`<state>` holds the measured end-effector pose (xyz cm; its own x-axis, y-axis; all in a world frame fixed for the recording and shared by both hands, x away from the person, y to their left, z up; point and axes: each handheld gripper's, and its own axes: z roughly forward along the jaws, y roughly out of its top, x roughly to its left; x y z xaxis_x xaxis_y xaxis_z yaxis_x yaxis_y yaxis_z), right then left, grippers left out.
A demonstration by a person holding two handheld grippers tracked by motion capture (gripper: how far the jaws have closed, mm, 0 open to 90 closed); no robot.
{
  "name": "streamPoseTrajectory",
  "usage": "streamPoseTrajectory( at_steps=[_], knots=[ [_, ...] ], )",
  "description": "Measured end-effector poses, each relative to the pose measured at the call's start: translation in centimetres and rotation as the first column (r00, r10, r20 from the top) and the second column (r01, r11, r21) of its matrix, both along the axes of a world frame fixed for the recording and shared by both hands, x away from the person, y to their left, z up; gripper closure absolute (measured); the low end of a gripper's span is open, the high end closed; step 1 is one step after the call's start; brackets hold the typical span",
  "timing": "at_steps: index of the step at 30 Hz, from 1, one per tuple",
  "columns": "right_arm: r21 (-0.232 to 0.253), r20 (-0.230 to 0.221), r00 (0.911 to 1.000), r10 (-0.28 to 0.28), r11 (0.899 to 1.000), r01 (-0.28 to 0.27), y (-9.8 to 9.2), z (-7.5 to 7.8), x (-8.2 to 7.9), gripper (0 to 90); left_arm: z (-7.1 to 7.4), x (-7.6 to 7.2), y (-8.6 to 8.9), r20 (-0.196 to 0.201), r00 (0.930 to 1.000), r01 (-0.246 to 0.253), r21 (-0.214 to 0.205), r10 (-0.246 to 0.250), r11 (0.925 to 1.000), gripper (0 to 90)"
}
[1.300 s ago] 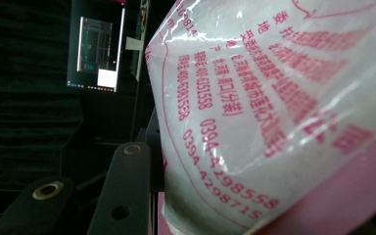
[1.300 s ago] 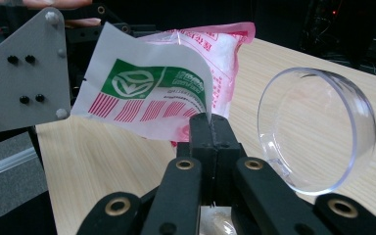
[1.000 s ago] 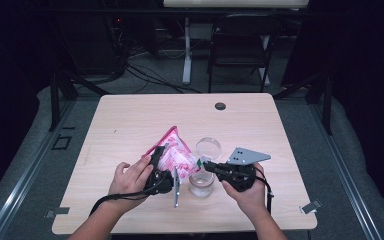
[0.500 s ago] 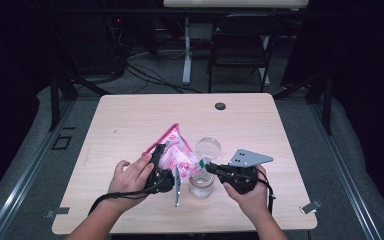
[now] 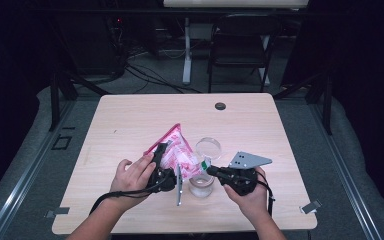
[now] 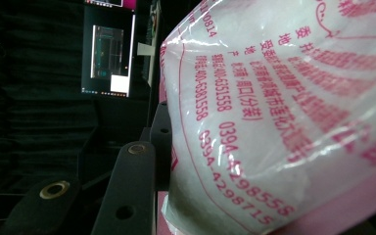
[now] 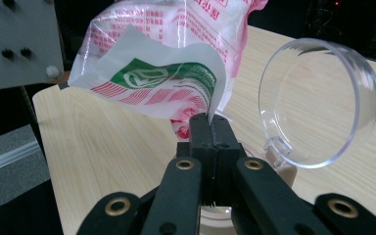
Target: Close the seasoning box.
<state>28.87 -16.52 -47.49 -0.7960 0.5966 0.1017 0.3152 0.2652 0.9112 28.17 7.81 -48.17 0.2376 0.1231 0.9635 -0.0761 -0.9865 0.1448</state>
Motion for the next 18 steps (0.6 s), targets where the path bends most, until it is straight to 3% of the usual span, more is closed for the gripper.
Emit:
streamPoseTrajectory(
  at_steps=[18],
  knots=[
    [-0.008, -0.01, 0.9998, -0.014, 1.0, 0.014, -0.18, -0.51, 0.16, 90.0, 0.18, 0.08, 0.09, 0.015, 0.9999, -0.003, 0.004, 0.003, 1.0, 67.7]
  ],
)
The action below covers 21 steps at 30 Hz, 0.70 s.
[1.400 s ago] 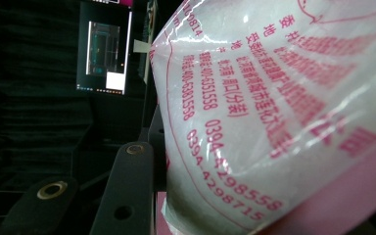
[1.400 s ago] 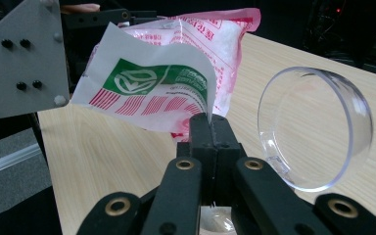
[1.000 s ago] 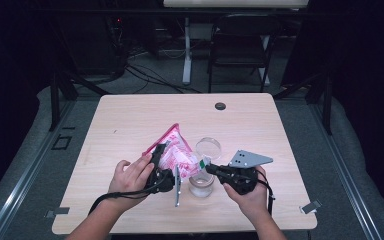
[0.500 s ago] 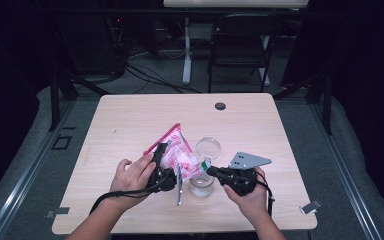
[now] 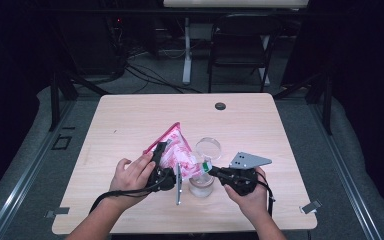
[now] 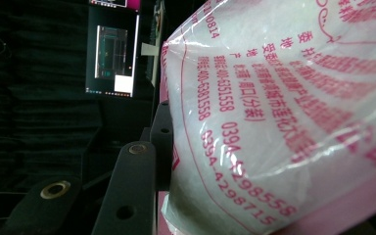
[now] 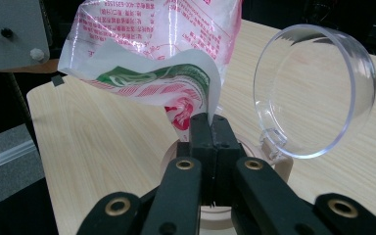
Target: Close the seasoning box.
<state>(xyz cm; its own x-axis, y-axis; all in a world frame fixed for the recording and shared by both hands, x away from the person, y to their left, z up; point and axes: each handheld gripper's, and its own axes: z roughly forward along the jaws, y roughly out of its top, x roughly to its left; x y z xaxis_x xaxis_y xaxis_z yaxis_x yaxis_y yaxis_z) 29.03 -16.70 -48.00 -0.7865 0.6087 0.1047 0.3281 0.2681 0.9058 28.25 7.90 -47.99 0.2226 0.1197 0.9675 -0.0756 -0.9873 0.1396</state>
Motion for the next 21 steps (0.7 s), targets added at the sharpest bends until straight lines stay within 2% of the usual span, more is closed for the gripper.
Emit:
streamPoseTrajectory(
  at_steps=[21],
  knots=[
    [-0.003, -0.009, 0.9999, -0.008, 1.0, 0.008, -0.22, -0.35, 0.25, 90.0, 0.06, 0.01, -0.23, 0.016, 0.9998, 0.012, 0.013, -0.012, 0.9998, 67.7]
  ],
)
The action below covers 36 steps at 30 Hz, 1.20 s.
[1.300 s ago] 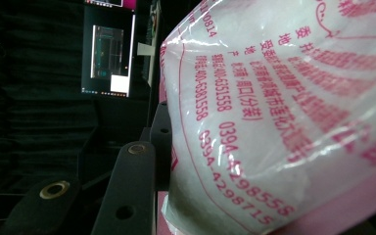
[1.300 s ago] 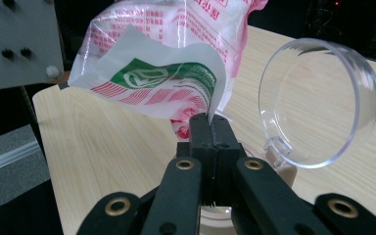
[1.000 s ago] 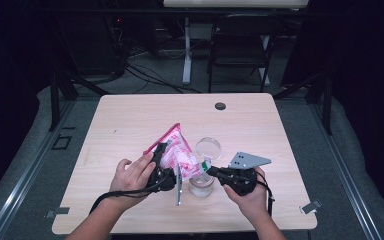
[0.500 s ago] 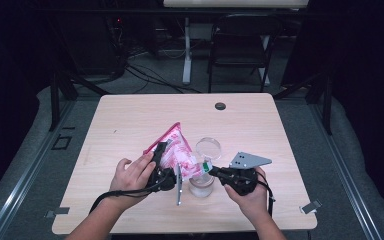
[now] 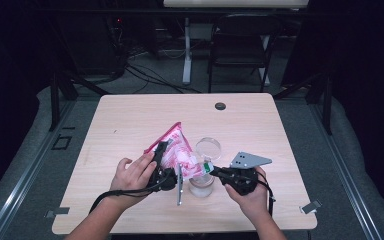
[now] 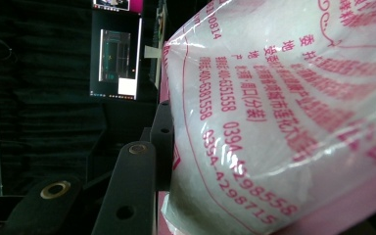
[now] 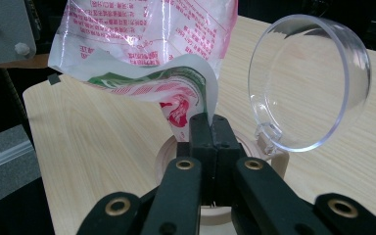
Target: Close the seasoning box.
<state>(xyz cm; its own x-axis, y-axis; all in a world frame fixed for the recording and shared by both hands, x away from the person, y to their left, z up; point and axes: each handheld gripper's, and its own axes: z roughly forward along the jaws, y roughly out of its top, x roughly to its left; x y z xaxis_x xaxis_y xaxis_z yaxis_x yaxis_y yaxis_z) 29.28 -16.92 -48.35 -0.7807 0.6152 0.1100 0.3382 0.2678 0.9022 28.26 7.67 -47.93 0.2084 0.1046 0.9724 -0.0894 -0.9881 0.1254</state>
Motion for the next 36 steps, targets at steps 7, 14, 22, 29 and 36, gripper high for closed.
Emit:
streamPoseTrajectory(
  at_steps=[7, 14, 22, 29, 36],
  knots=[
    [0.001, -0.002, 1.0, -0.001, 1.0, 0.001, -0.04, -0.07, 0.02, 90.0, 0.15, -0.01, -0.06, 0.002, 1.0, -0.004, 0.003, 0.004, 1.0, 67.7],
    [-0.001, -0.005, 1.0, -0.004, 1.0, 0.004, -0.11, -0.2, 0.04, 90.0, 0.33, 0.0, -0.13, 0.004, 1.0, -0.007, 0.003, 0.007, 1.0, 67.7],
    [-0.001, -0.006, 1.0, -0.005, 1.0, 0.005, -0.15, -0.24, 0.06, 90.0, 0.38, 0.03, -0.2, 0.01, 1.0, -0.002, 0.004, 0.001, 1.0, 67.7],
    [-0.004, -0.008, 1.0, -0.002, 1.0, 0.002, -0.17, -0.3, 0.06, 90.0, 0.45, 0.08, -0.26, 0.014, 0.9999, 0.0, 0.005, -0.001, 1.0, 67.7],
    [-0.004, -0.009, 0.9999, -0.007, 1.0, 0.007, -0.24, -0.36, 0.08, 90.0, 0.45, 0.11, -0.37, 0.02, 0.9998, 0.007, 0.002, -0.007, 1.0, 67.7]
  ],
)
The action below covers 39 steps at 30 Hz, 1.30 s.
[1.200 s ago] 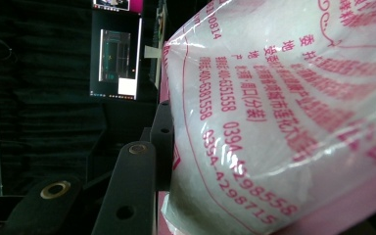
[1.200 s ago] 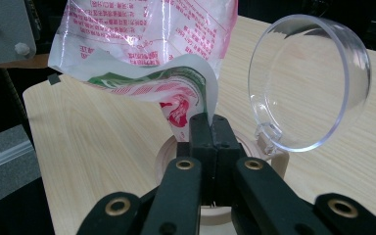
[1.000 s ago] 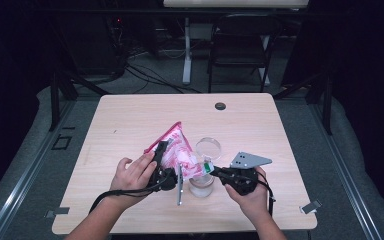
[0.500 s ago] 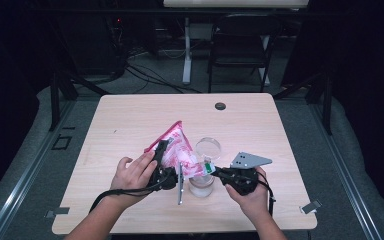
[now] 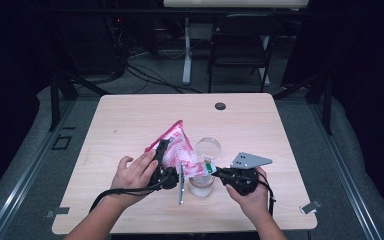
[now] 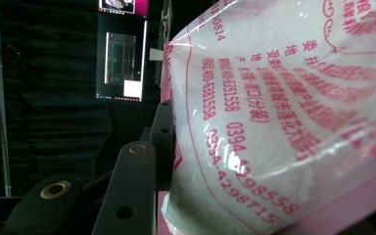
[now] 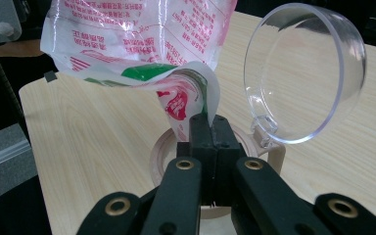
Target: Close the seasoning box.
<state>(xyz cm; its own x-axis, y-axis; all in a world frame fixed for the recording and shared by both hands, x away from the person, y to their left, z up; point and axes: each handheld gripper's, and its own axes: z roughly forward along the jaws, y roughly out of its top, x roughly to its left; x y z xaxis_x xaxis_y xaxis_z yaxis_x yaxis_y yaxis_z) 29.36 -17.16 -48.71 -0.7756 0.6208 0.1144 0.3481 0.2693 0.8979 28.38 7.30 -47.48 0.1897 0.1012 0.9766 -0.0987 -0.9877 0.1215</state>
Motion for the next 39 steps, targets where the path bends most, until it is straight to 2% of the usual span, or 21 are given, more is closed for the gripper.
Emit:
streamPoseTrajectory(
  at_steps=[5, 17, 39],
  knots=[
    [-0.001, -0.001, 1.0, -0.002, 1.0, 0.002, -0.06, -0.02, 0.01, 90.0, 0.07, -0.08, -0.06, -0.008, 0.9999, -0.007, 0.002, 0.007, 1.0, 67.7],
    [-0.003, -0.003, 1.0, -0.003, 1.0, 0.003, -0.07, -0.12, 0.07, 90.0, 0.22, -0.05, -0.16, 0.006, 1.0, 0.0, 0.012, 0.0, 0.9999, 67.7],
    [-0.008, -0.016, 0.9999, 0.006, 1.0, -0.006, 0.01, -0.55, 0.12, 90.0, -0.01, 0.03, -0.33, -0.007, 1.0, -0.004, 0.016, 0.004, 0.9999, 67.9]
  ],
)
